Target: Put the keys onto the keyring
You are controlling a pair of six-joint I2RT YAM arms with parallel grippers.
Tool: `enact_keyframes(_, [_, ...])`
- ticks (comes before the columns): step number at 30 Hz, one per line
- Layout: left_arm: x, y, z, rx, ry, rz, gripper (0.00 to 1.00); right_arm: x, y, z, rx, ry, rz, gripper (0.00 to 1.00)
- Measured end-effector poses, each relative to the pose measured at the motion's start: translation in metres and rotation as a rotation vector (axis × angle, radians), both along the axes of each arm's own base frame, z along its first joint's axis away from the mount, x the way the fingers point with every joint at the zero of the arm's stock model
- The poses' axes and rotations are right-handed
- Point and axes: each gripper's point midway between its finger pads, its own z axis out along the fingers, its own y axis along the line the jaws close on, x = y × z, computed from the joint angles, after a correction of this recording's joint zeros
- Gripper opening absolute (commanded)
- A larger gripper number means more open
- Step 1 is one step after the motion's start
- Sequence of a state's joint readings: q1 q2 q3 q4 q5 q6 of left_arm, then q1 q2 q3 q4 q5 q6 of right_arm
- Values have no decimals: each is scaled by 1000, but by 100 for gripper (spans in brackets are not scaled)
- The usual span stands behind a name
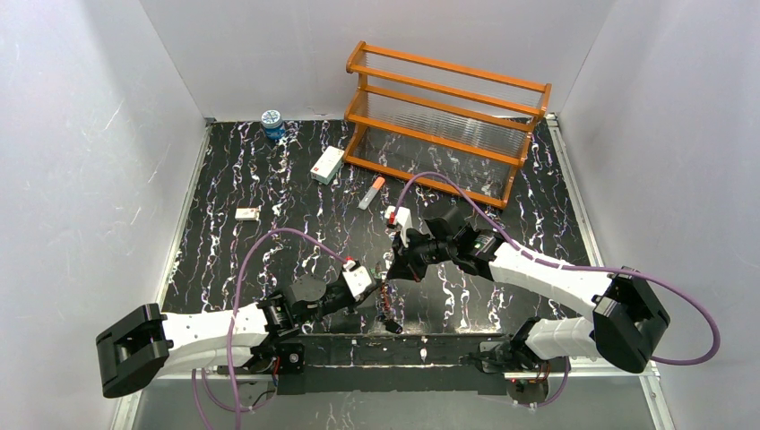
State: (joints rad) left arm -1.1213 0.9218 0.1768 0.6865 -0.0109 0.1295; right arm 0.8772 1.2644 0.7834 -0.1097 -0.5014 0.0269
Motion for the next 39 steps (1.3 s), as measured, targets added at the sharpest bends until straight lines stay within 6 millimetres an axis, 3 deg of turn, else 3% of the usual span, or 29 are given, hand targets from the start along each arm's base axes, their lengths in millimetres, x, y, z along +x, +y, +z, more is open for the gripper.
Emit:
enact_keyframes(11, [0, 0, 0, -1, 0, 0, 0, 5, -2, -2, -16, -10, -29, 1])
enact_keyframes(15, [0, 0, 0, -1, 0, 0, 0, 6, -3, -3, -22, -11, -41, 50])
enact_keyframes(18, [0, 0, 1, -4, 2, -1, 0, 9, -4, -1, -16, -26, -59, 60])
enact_keyframes(29, [-1, 0, 3, -9, 0, 0, 0, 8, -11, 39, 174, -197, -79, 65])
enact_keyframes(36, [-4, -1, 8, -26, -8, -21, 0, -1, -22, 21, 223, -318, -19, 63])
enact_keyframes(39, [-7, -2, 13, -37, -16, -43, 0, -7, -24, 11, 234, -371, 39, 58])
